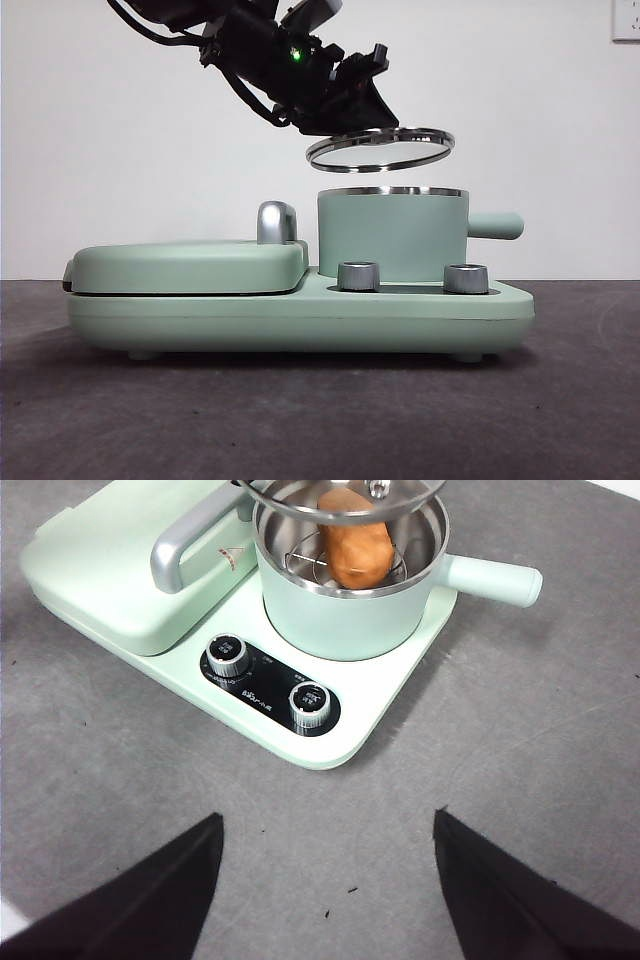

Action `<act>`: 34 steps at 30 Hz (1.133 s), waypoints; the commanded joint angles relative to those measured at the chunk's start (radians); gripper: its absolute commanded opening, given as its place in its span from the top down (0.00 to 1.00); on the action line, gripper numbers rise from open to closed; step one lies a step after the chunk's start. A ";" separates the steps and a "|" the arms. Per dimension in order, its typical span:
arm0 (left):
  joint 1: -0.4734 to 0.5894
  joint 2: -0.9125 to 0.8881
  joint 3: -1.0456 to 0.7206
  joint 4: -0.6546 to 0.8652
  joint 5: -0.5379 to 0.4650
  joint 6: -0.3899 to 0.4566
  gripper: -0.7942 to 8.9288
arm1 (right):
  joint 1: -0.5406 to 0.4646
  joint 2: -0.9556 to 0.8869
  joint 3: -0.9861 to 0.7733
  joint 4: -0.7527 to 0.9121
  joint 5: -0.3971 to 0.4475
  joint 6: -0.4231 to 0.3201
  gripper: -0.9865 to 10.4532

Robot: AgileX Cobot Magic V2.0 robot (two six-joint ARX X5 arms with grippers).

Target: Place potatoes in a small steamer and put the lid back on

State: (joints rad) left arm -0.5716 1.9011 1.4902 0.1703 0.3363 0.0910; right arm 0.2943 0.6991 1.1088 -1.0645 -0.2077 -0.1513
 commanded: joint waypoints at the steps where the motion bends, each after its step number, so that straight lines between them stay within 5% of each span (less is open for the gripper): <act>1: -0.008 0.014 0.047 0.031 0.000 0.033 0.90 | 0.005 0.014 0.011 0.009 -0.001 0.009 0.63; 10: -0.009 0.017 0.047 0.013 0.000 0.106 0.90 | 0.005 0.020 0.011 0.009 -0.001 0.009 0.63; 34: -0.029 0.090 0.047 0.010 0.001 0.107 0.90 | 0.005 0.019 0.011 0.008 -0.001 0.009 0.63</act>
State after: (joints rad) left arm -0.5877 1.9686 1.5009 0.1600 0.3374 0.1970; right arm 0.2943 0.7139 1.1088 -1.0645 -0.2077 -0.1513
